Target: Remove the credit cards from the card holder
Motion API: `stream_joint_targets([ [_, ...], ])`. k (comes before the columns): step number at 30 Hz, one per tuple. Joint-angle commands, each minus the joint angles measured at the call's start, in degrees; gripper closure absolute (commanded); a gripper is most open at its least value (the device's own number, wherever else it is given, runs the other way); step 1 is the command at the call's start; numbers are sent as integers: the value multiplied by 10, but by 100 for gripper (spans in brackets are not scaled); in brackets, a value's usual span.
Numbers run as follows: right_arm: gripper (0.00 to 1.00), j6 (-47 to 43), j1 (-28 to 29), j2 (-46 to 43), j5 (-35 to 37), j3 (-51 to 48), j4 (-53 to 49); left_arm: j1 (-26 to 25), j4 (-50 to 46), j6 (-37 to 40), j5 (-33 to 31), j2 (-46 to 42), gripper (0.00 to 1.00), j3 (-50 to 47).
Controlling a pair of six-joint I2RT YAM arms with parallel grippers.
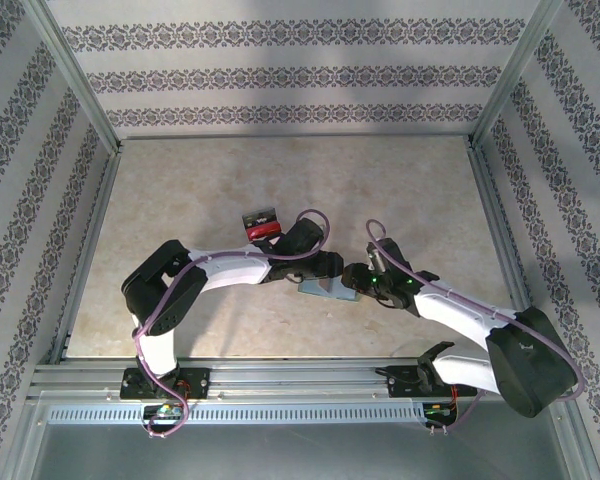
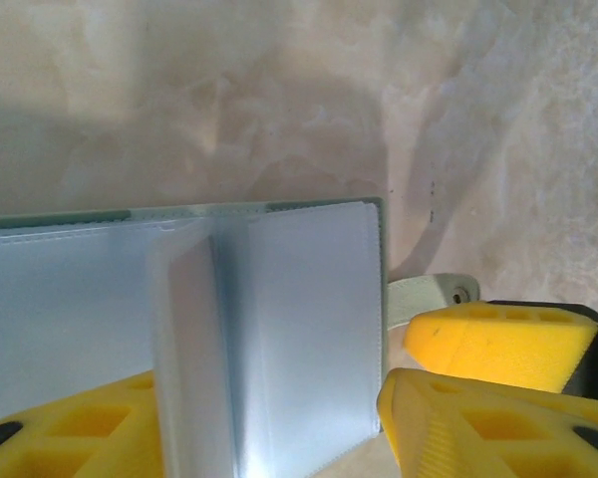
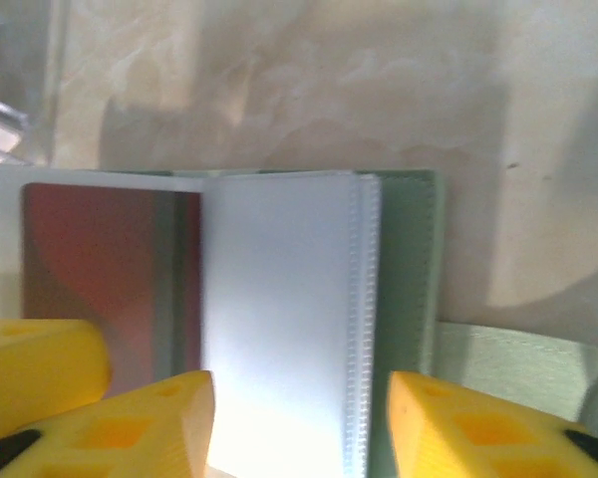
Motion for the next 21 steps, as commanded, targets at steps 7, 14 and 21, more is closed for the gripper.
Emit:
stream_joint_targets([
  [7, 34, -20, 139, -13, 40, 37, 45, 9, 55, -81, -35, 31, 46, 20],
  [14, 46, -21, 175, -69, 124, 39, -15, 17, 89, -117, -26, 14, 51, -3],
  [21, 60, -26, 151, -165, 145, 22, -103, 26, 93, -113, -19, 4, 34, 8],
])
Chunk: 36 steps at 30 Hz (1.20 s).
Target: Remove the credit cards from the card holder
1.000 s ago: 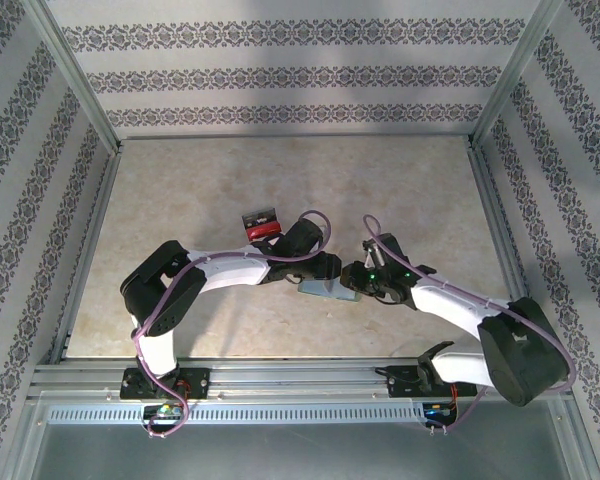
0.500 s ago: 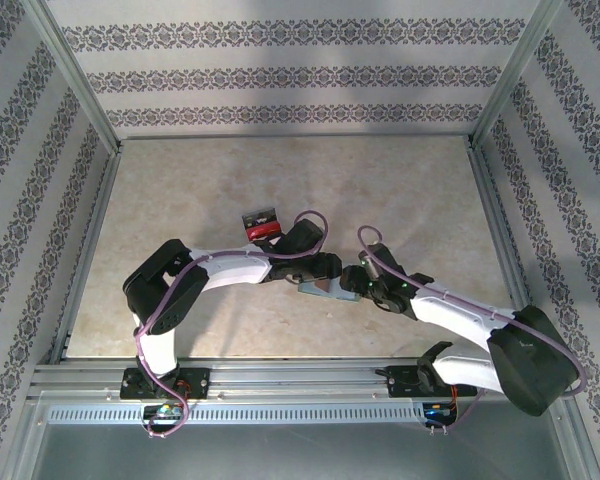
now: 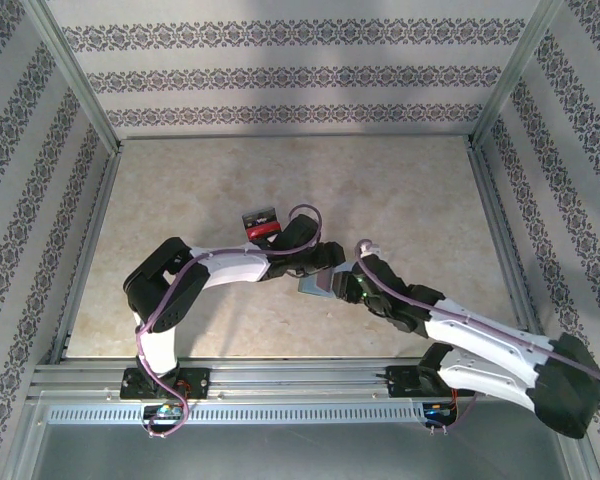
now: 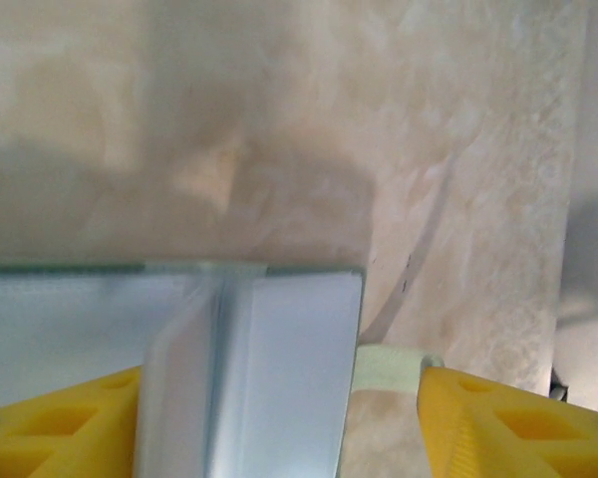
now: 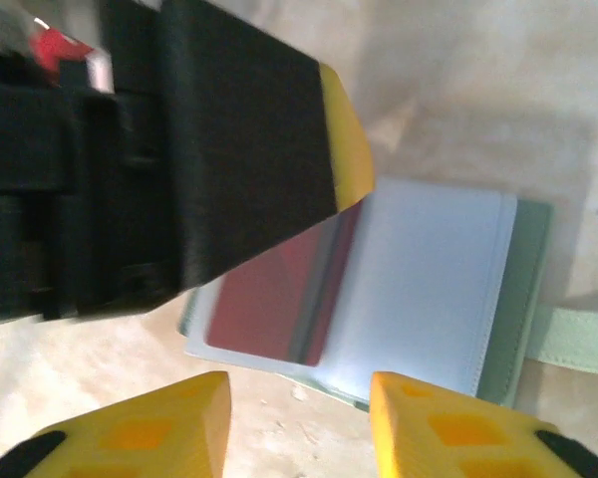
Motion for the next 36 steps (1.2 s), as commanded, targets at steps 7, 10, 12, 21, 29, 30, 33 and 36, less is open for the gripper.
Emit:
stream_joint_targets([
  [7, 56, -14, -28, -25, -66, -19, 18, 7, 45, -14, -5, 7, 35, 28],
  [10, 51, -23, -18, 15, -82, -17, 62, 7, 50, -16, 1, 12, 37, 34],
  [12, 48, -32, -9, 44, -80, -4, 70, 7, 49, -16, 2, 14, 37, 37],
  [21, 50, -34, -9, 126, -73, 27, 106, 7, 50, -16, 5, 16, 37, 34],
  [29, 64, -30, -37, 132, -89, 15, 107, 7, 51, -14, 7, 20, 37, 35],
  [30, 64, -30, -38, 133, -91, 13, 108, 7, 51, -14, 7, 19, 37, 36],
  [33, 63, -30, -40, 137, -98, 11, 110, 7, 51, -14, 8, 20, 37, 35],
  [36, 61, -30, -40, 144, -105, 15, 114, 7, 50, -14, 9, 21, 37, 36],
])
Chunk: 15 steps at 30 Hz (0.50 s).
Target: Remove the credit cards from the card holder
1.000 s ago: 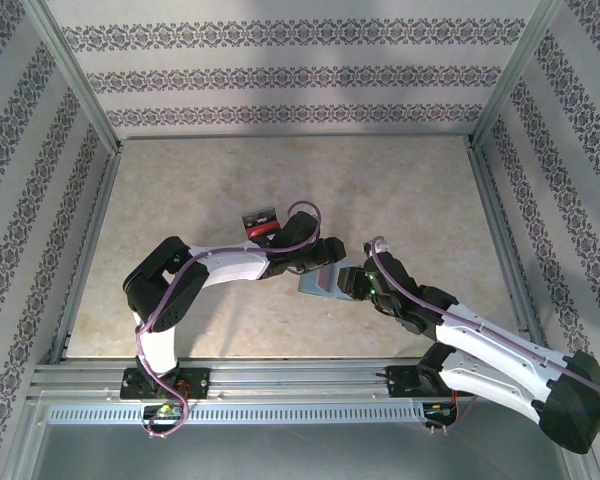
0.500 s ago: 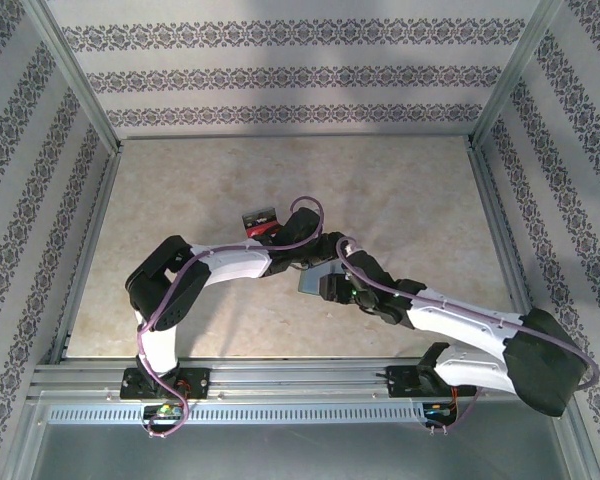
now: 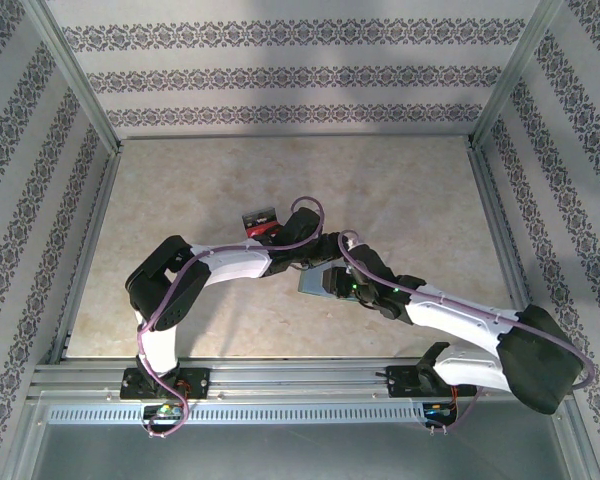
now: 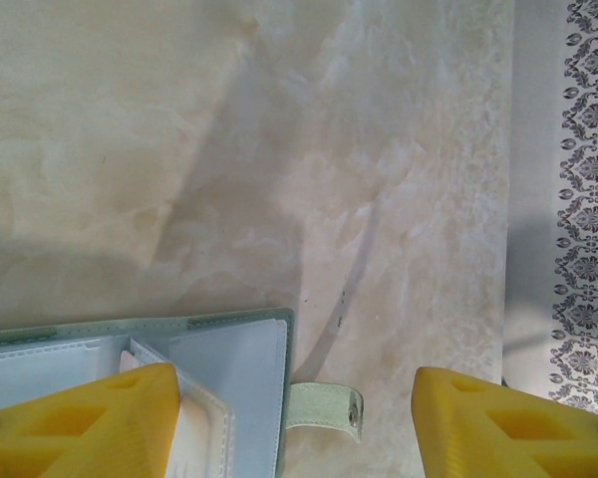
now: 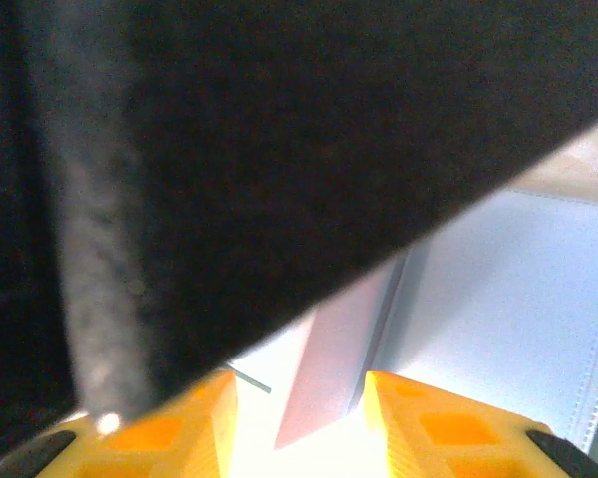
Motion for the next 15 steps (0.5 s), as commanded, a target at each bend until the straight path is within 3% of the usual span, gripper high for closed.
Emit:
stream_joint_targets([
  [1, 61, -2, -4, 8, -14, 5, 13, 4, 20, -5, 4, 12, 37, 10],
  [9, 73, -2, -5, 7, -14, 0, 12, 5, 17, -2, 2, 9, 37, 9],
  [15, 75, 0, -9, -13, -16, -14, 18, 7, 16, 1, -3, 5, 37, 4],
])
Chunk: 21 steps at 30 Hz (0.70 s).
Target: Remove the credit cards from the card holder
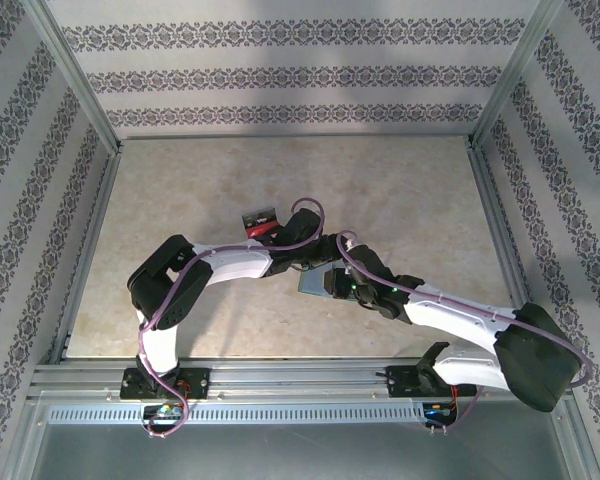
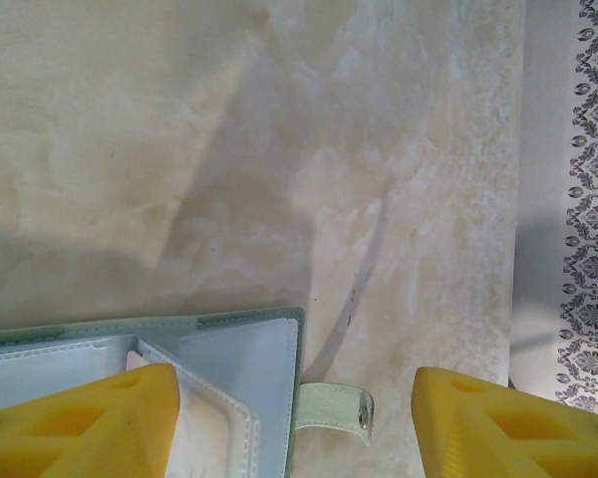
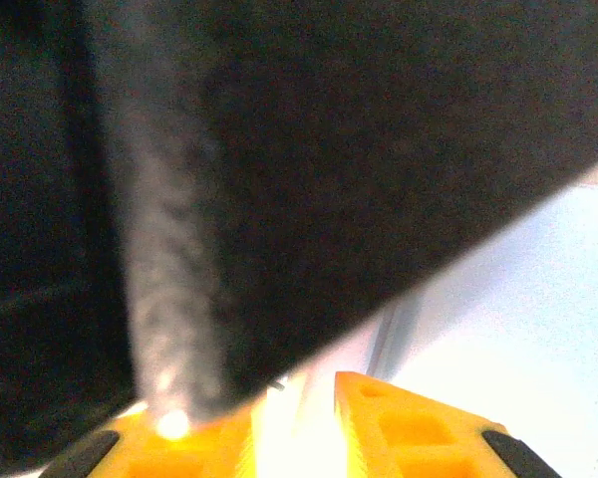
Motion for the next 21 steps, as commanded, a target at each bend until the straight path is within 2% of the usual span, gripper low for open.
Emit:
stream_joint_targets([
  [1, 75, 0, -9, -19, -7, -13, 16, 7, 15, 0, -5, -2, 37, 4],
  [15, 73, 1, -19, -6, -19, -18, 14, 7, 13, 2, -5, -2, 37, 4],
  [21, 63, -3, -18, -7, -24, -4, 13, 7, 12, 4, -4, 0, 37, 6],
])
